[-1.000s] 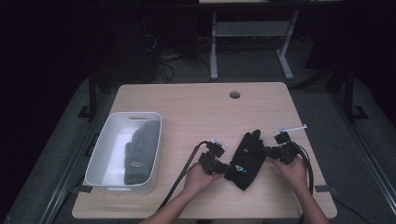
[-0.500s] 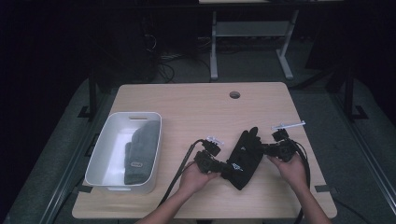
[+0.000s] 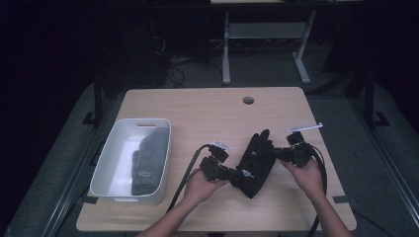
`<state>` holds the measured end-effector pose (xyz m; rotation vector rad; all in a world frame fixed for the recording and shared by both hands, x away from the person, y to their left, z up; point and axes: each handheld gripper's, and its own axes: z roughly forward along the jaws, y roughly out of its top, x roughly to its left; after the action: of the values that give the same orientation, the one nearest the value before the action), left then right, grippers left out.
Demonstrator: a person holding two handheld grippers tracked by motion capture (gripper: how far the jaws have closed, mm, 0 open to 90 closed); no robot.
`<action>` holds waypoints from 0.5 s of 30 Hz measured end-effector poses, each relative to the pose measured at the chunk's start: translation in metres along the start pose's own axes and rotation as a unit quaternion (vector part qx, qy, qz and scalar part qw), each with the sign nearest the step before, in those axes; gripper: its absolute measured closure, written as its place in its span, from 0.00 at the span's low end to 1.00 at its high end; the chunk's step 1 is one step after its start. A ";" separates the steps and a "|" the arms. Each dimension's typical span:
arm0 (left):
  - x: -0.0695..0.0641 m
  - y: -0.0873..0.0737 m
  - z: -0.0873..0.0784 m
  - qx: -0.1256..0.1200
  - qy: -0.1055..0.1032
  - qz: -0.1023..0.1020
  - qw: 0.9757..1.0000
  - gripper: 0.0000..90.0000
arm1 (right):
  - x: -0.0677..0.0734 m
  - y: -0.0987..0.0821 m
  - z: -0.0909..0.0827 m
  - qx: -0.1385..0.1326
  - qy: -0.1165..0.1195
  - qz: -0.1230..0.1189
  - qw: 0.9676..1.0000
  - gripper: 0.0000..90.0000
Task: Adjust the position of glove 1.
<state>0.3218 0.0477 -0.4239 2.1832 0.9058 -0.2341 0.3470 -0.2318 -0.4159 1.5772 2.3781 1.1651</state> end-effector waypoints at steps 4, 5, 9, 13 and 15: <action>0.000 0.001 -0.007 -0.004 0.002 0.004 1.000 0.89 | 0.006 0.007 -0.002 -0.002 0.000 -0.004 1.000 0.82; 0.000 0.001 -0.009 -0.007 0.002 0.004 1.000 0.89 | 0.007 0.008 -0.002 -0.003 0.001 -0.005 1.000 0.82; -0.001 0.003 -0.018 -0.013 0.003 0.005 1.000 0.89 | 0.012 0.015 -0.004 -0.006 0.005 -0.008 1.000 0.82; -0.002 0.004 -0.030 -0.020 0.004 0.007 1.000 0.89 | 0.017 0.022 -0.006 -0.016 0.014 -0.010 1.000 0.82; -0.002 0.005 -0.035 -0.023 0.006 0.008 1.000 0.89 | 0.019 0.025 -0.006 -0.018 0.018 -0.009 1.000 0.82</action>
<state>0.3196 0.0685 -0.3957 2.1501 0.8920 -0.1902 0.3543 -0.2149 -0.3899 1.5325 2.3736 1.2359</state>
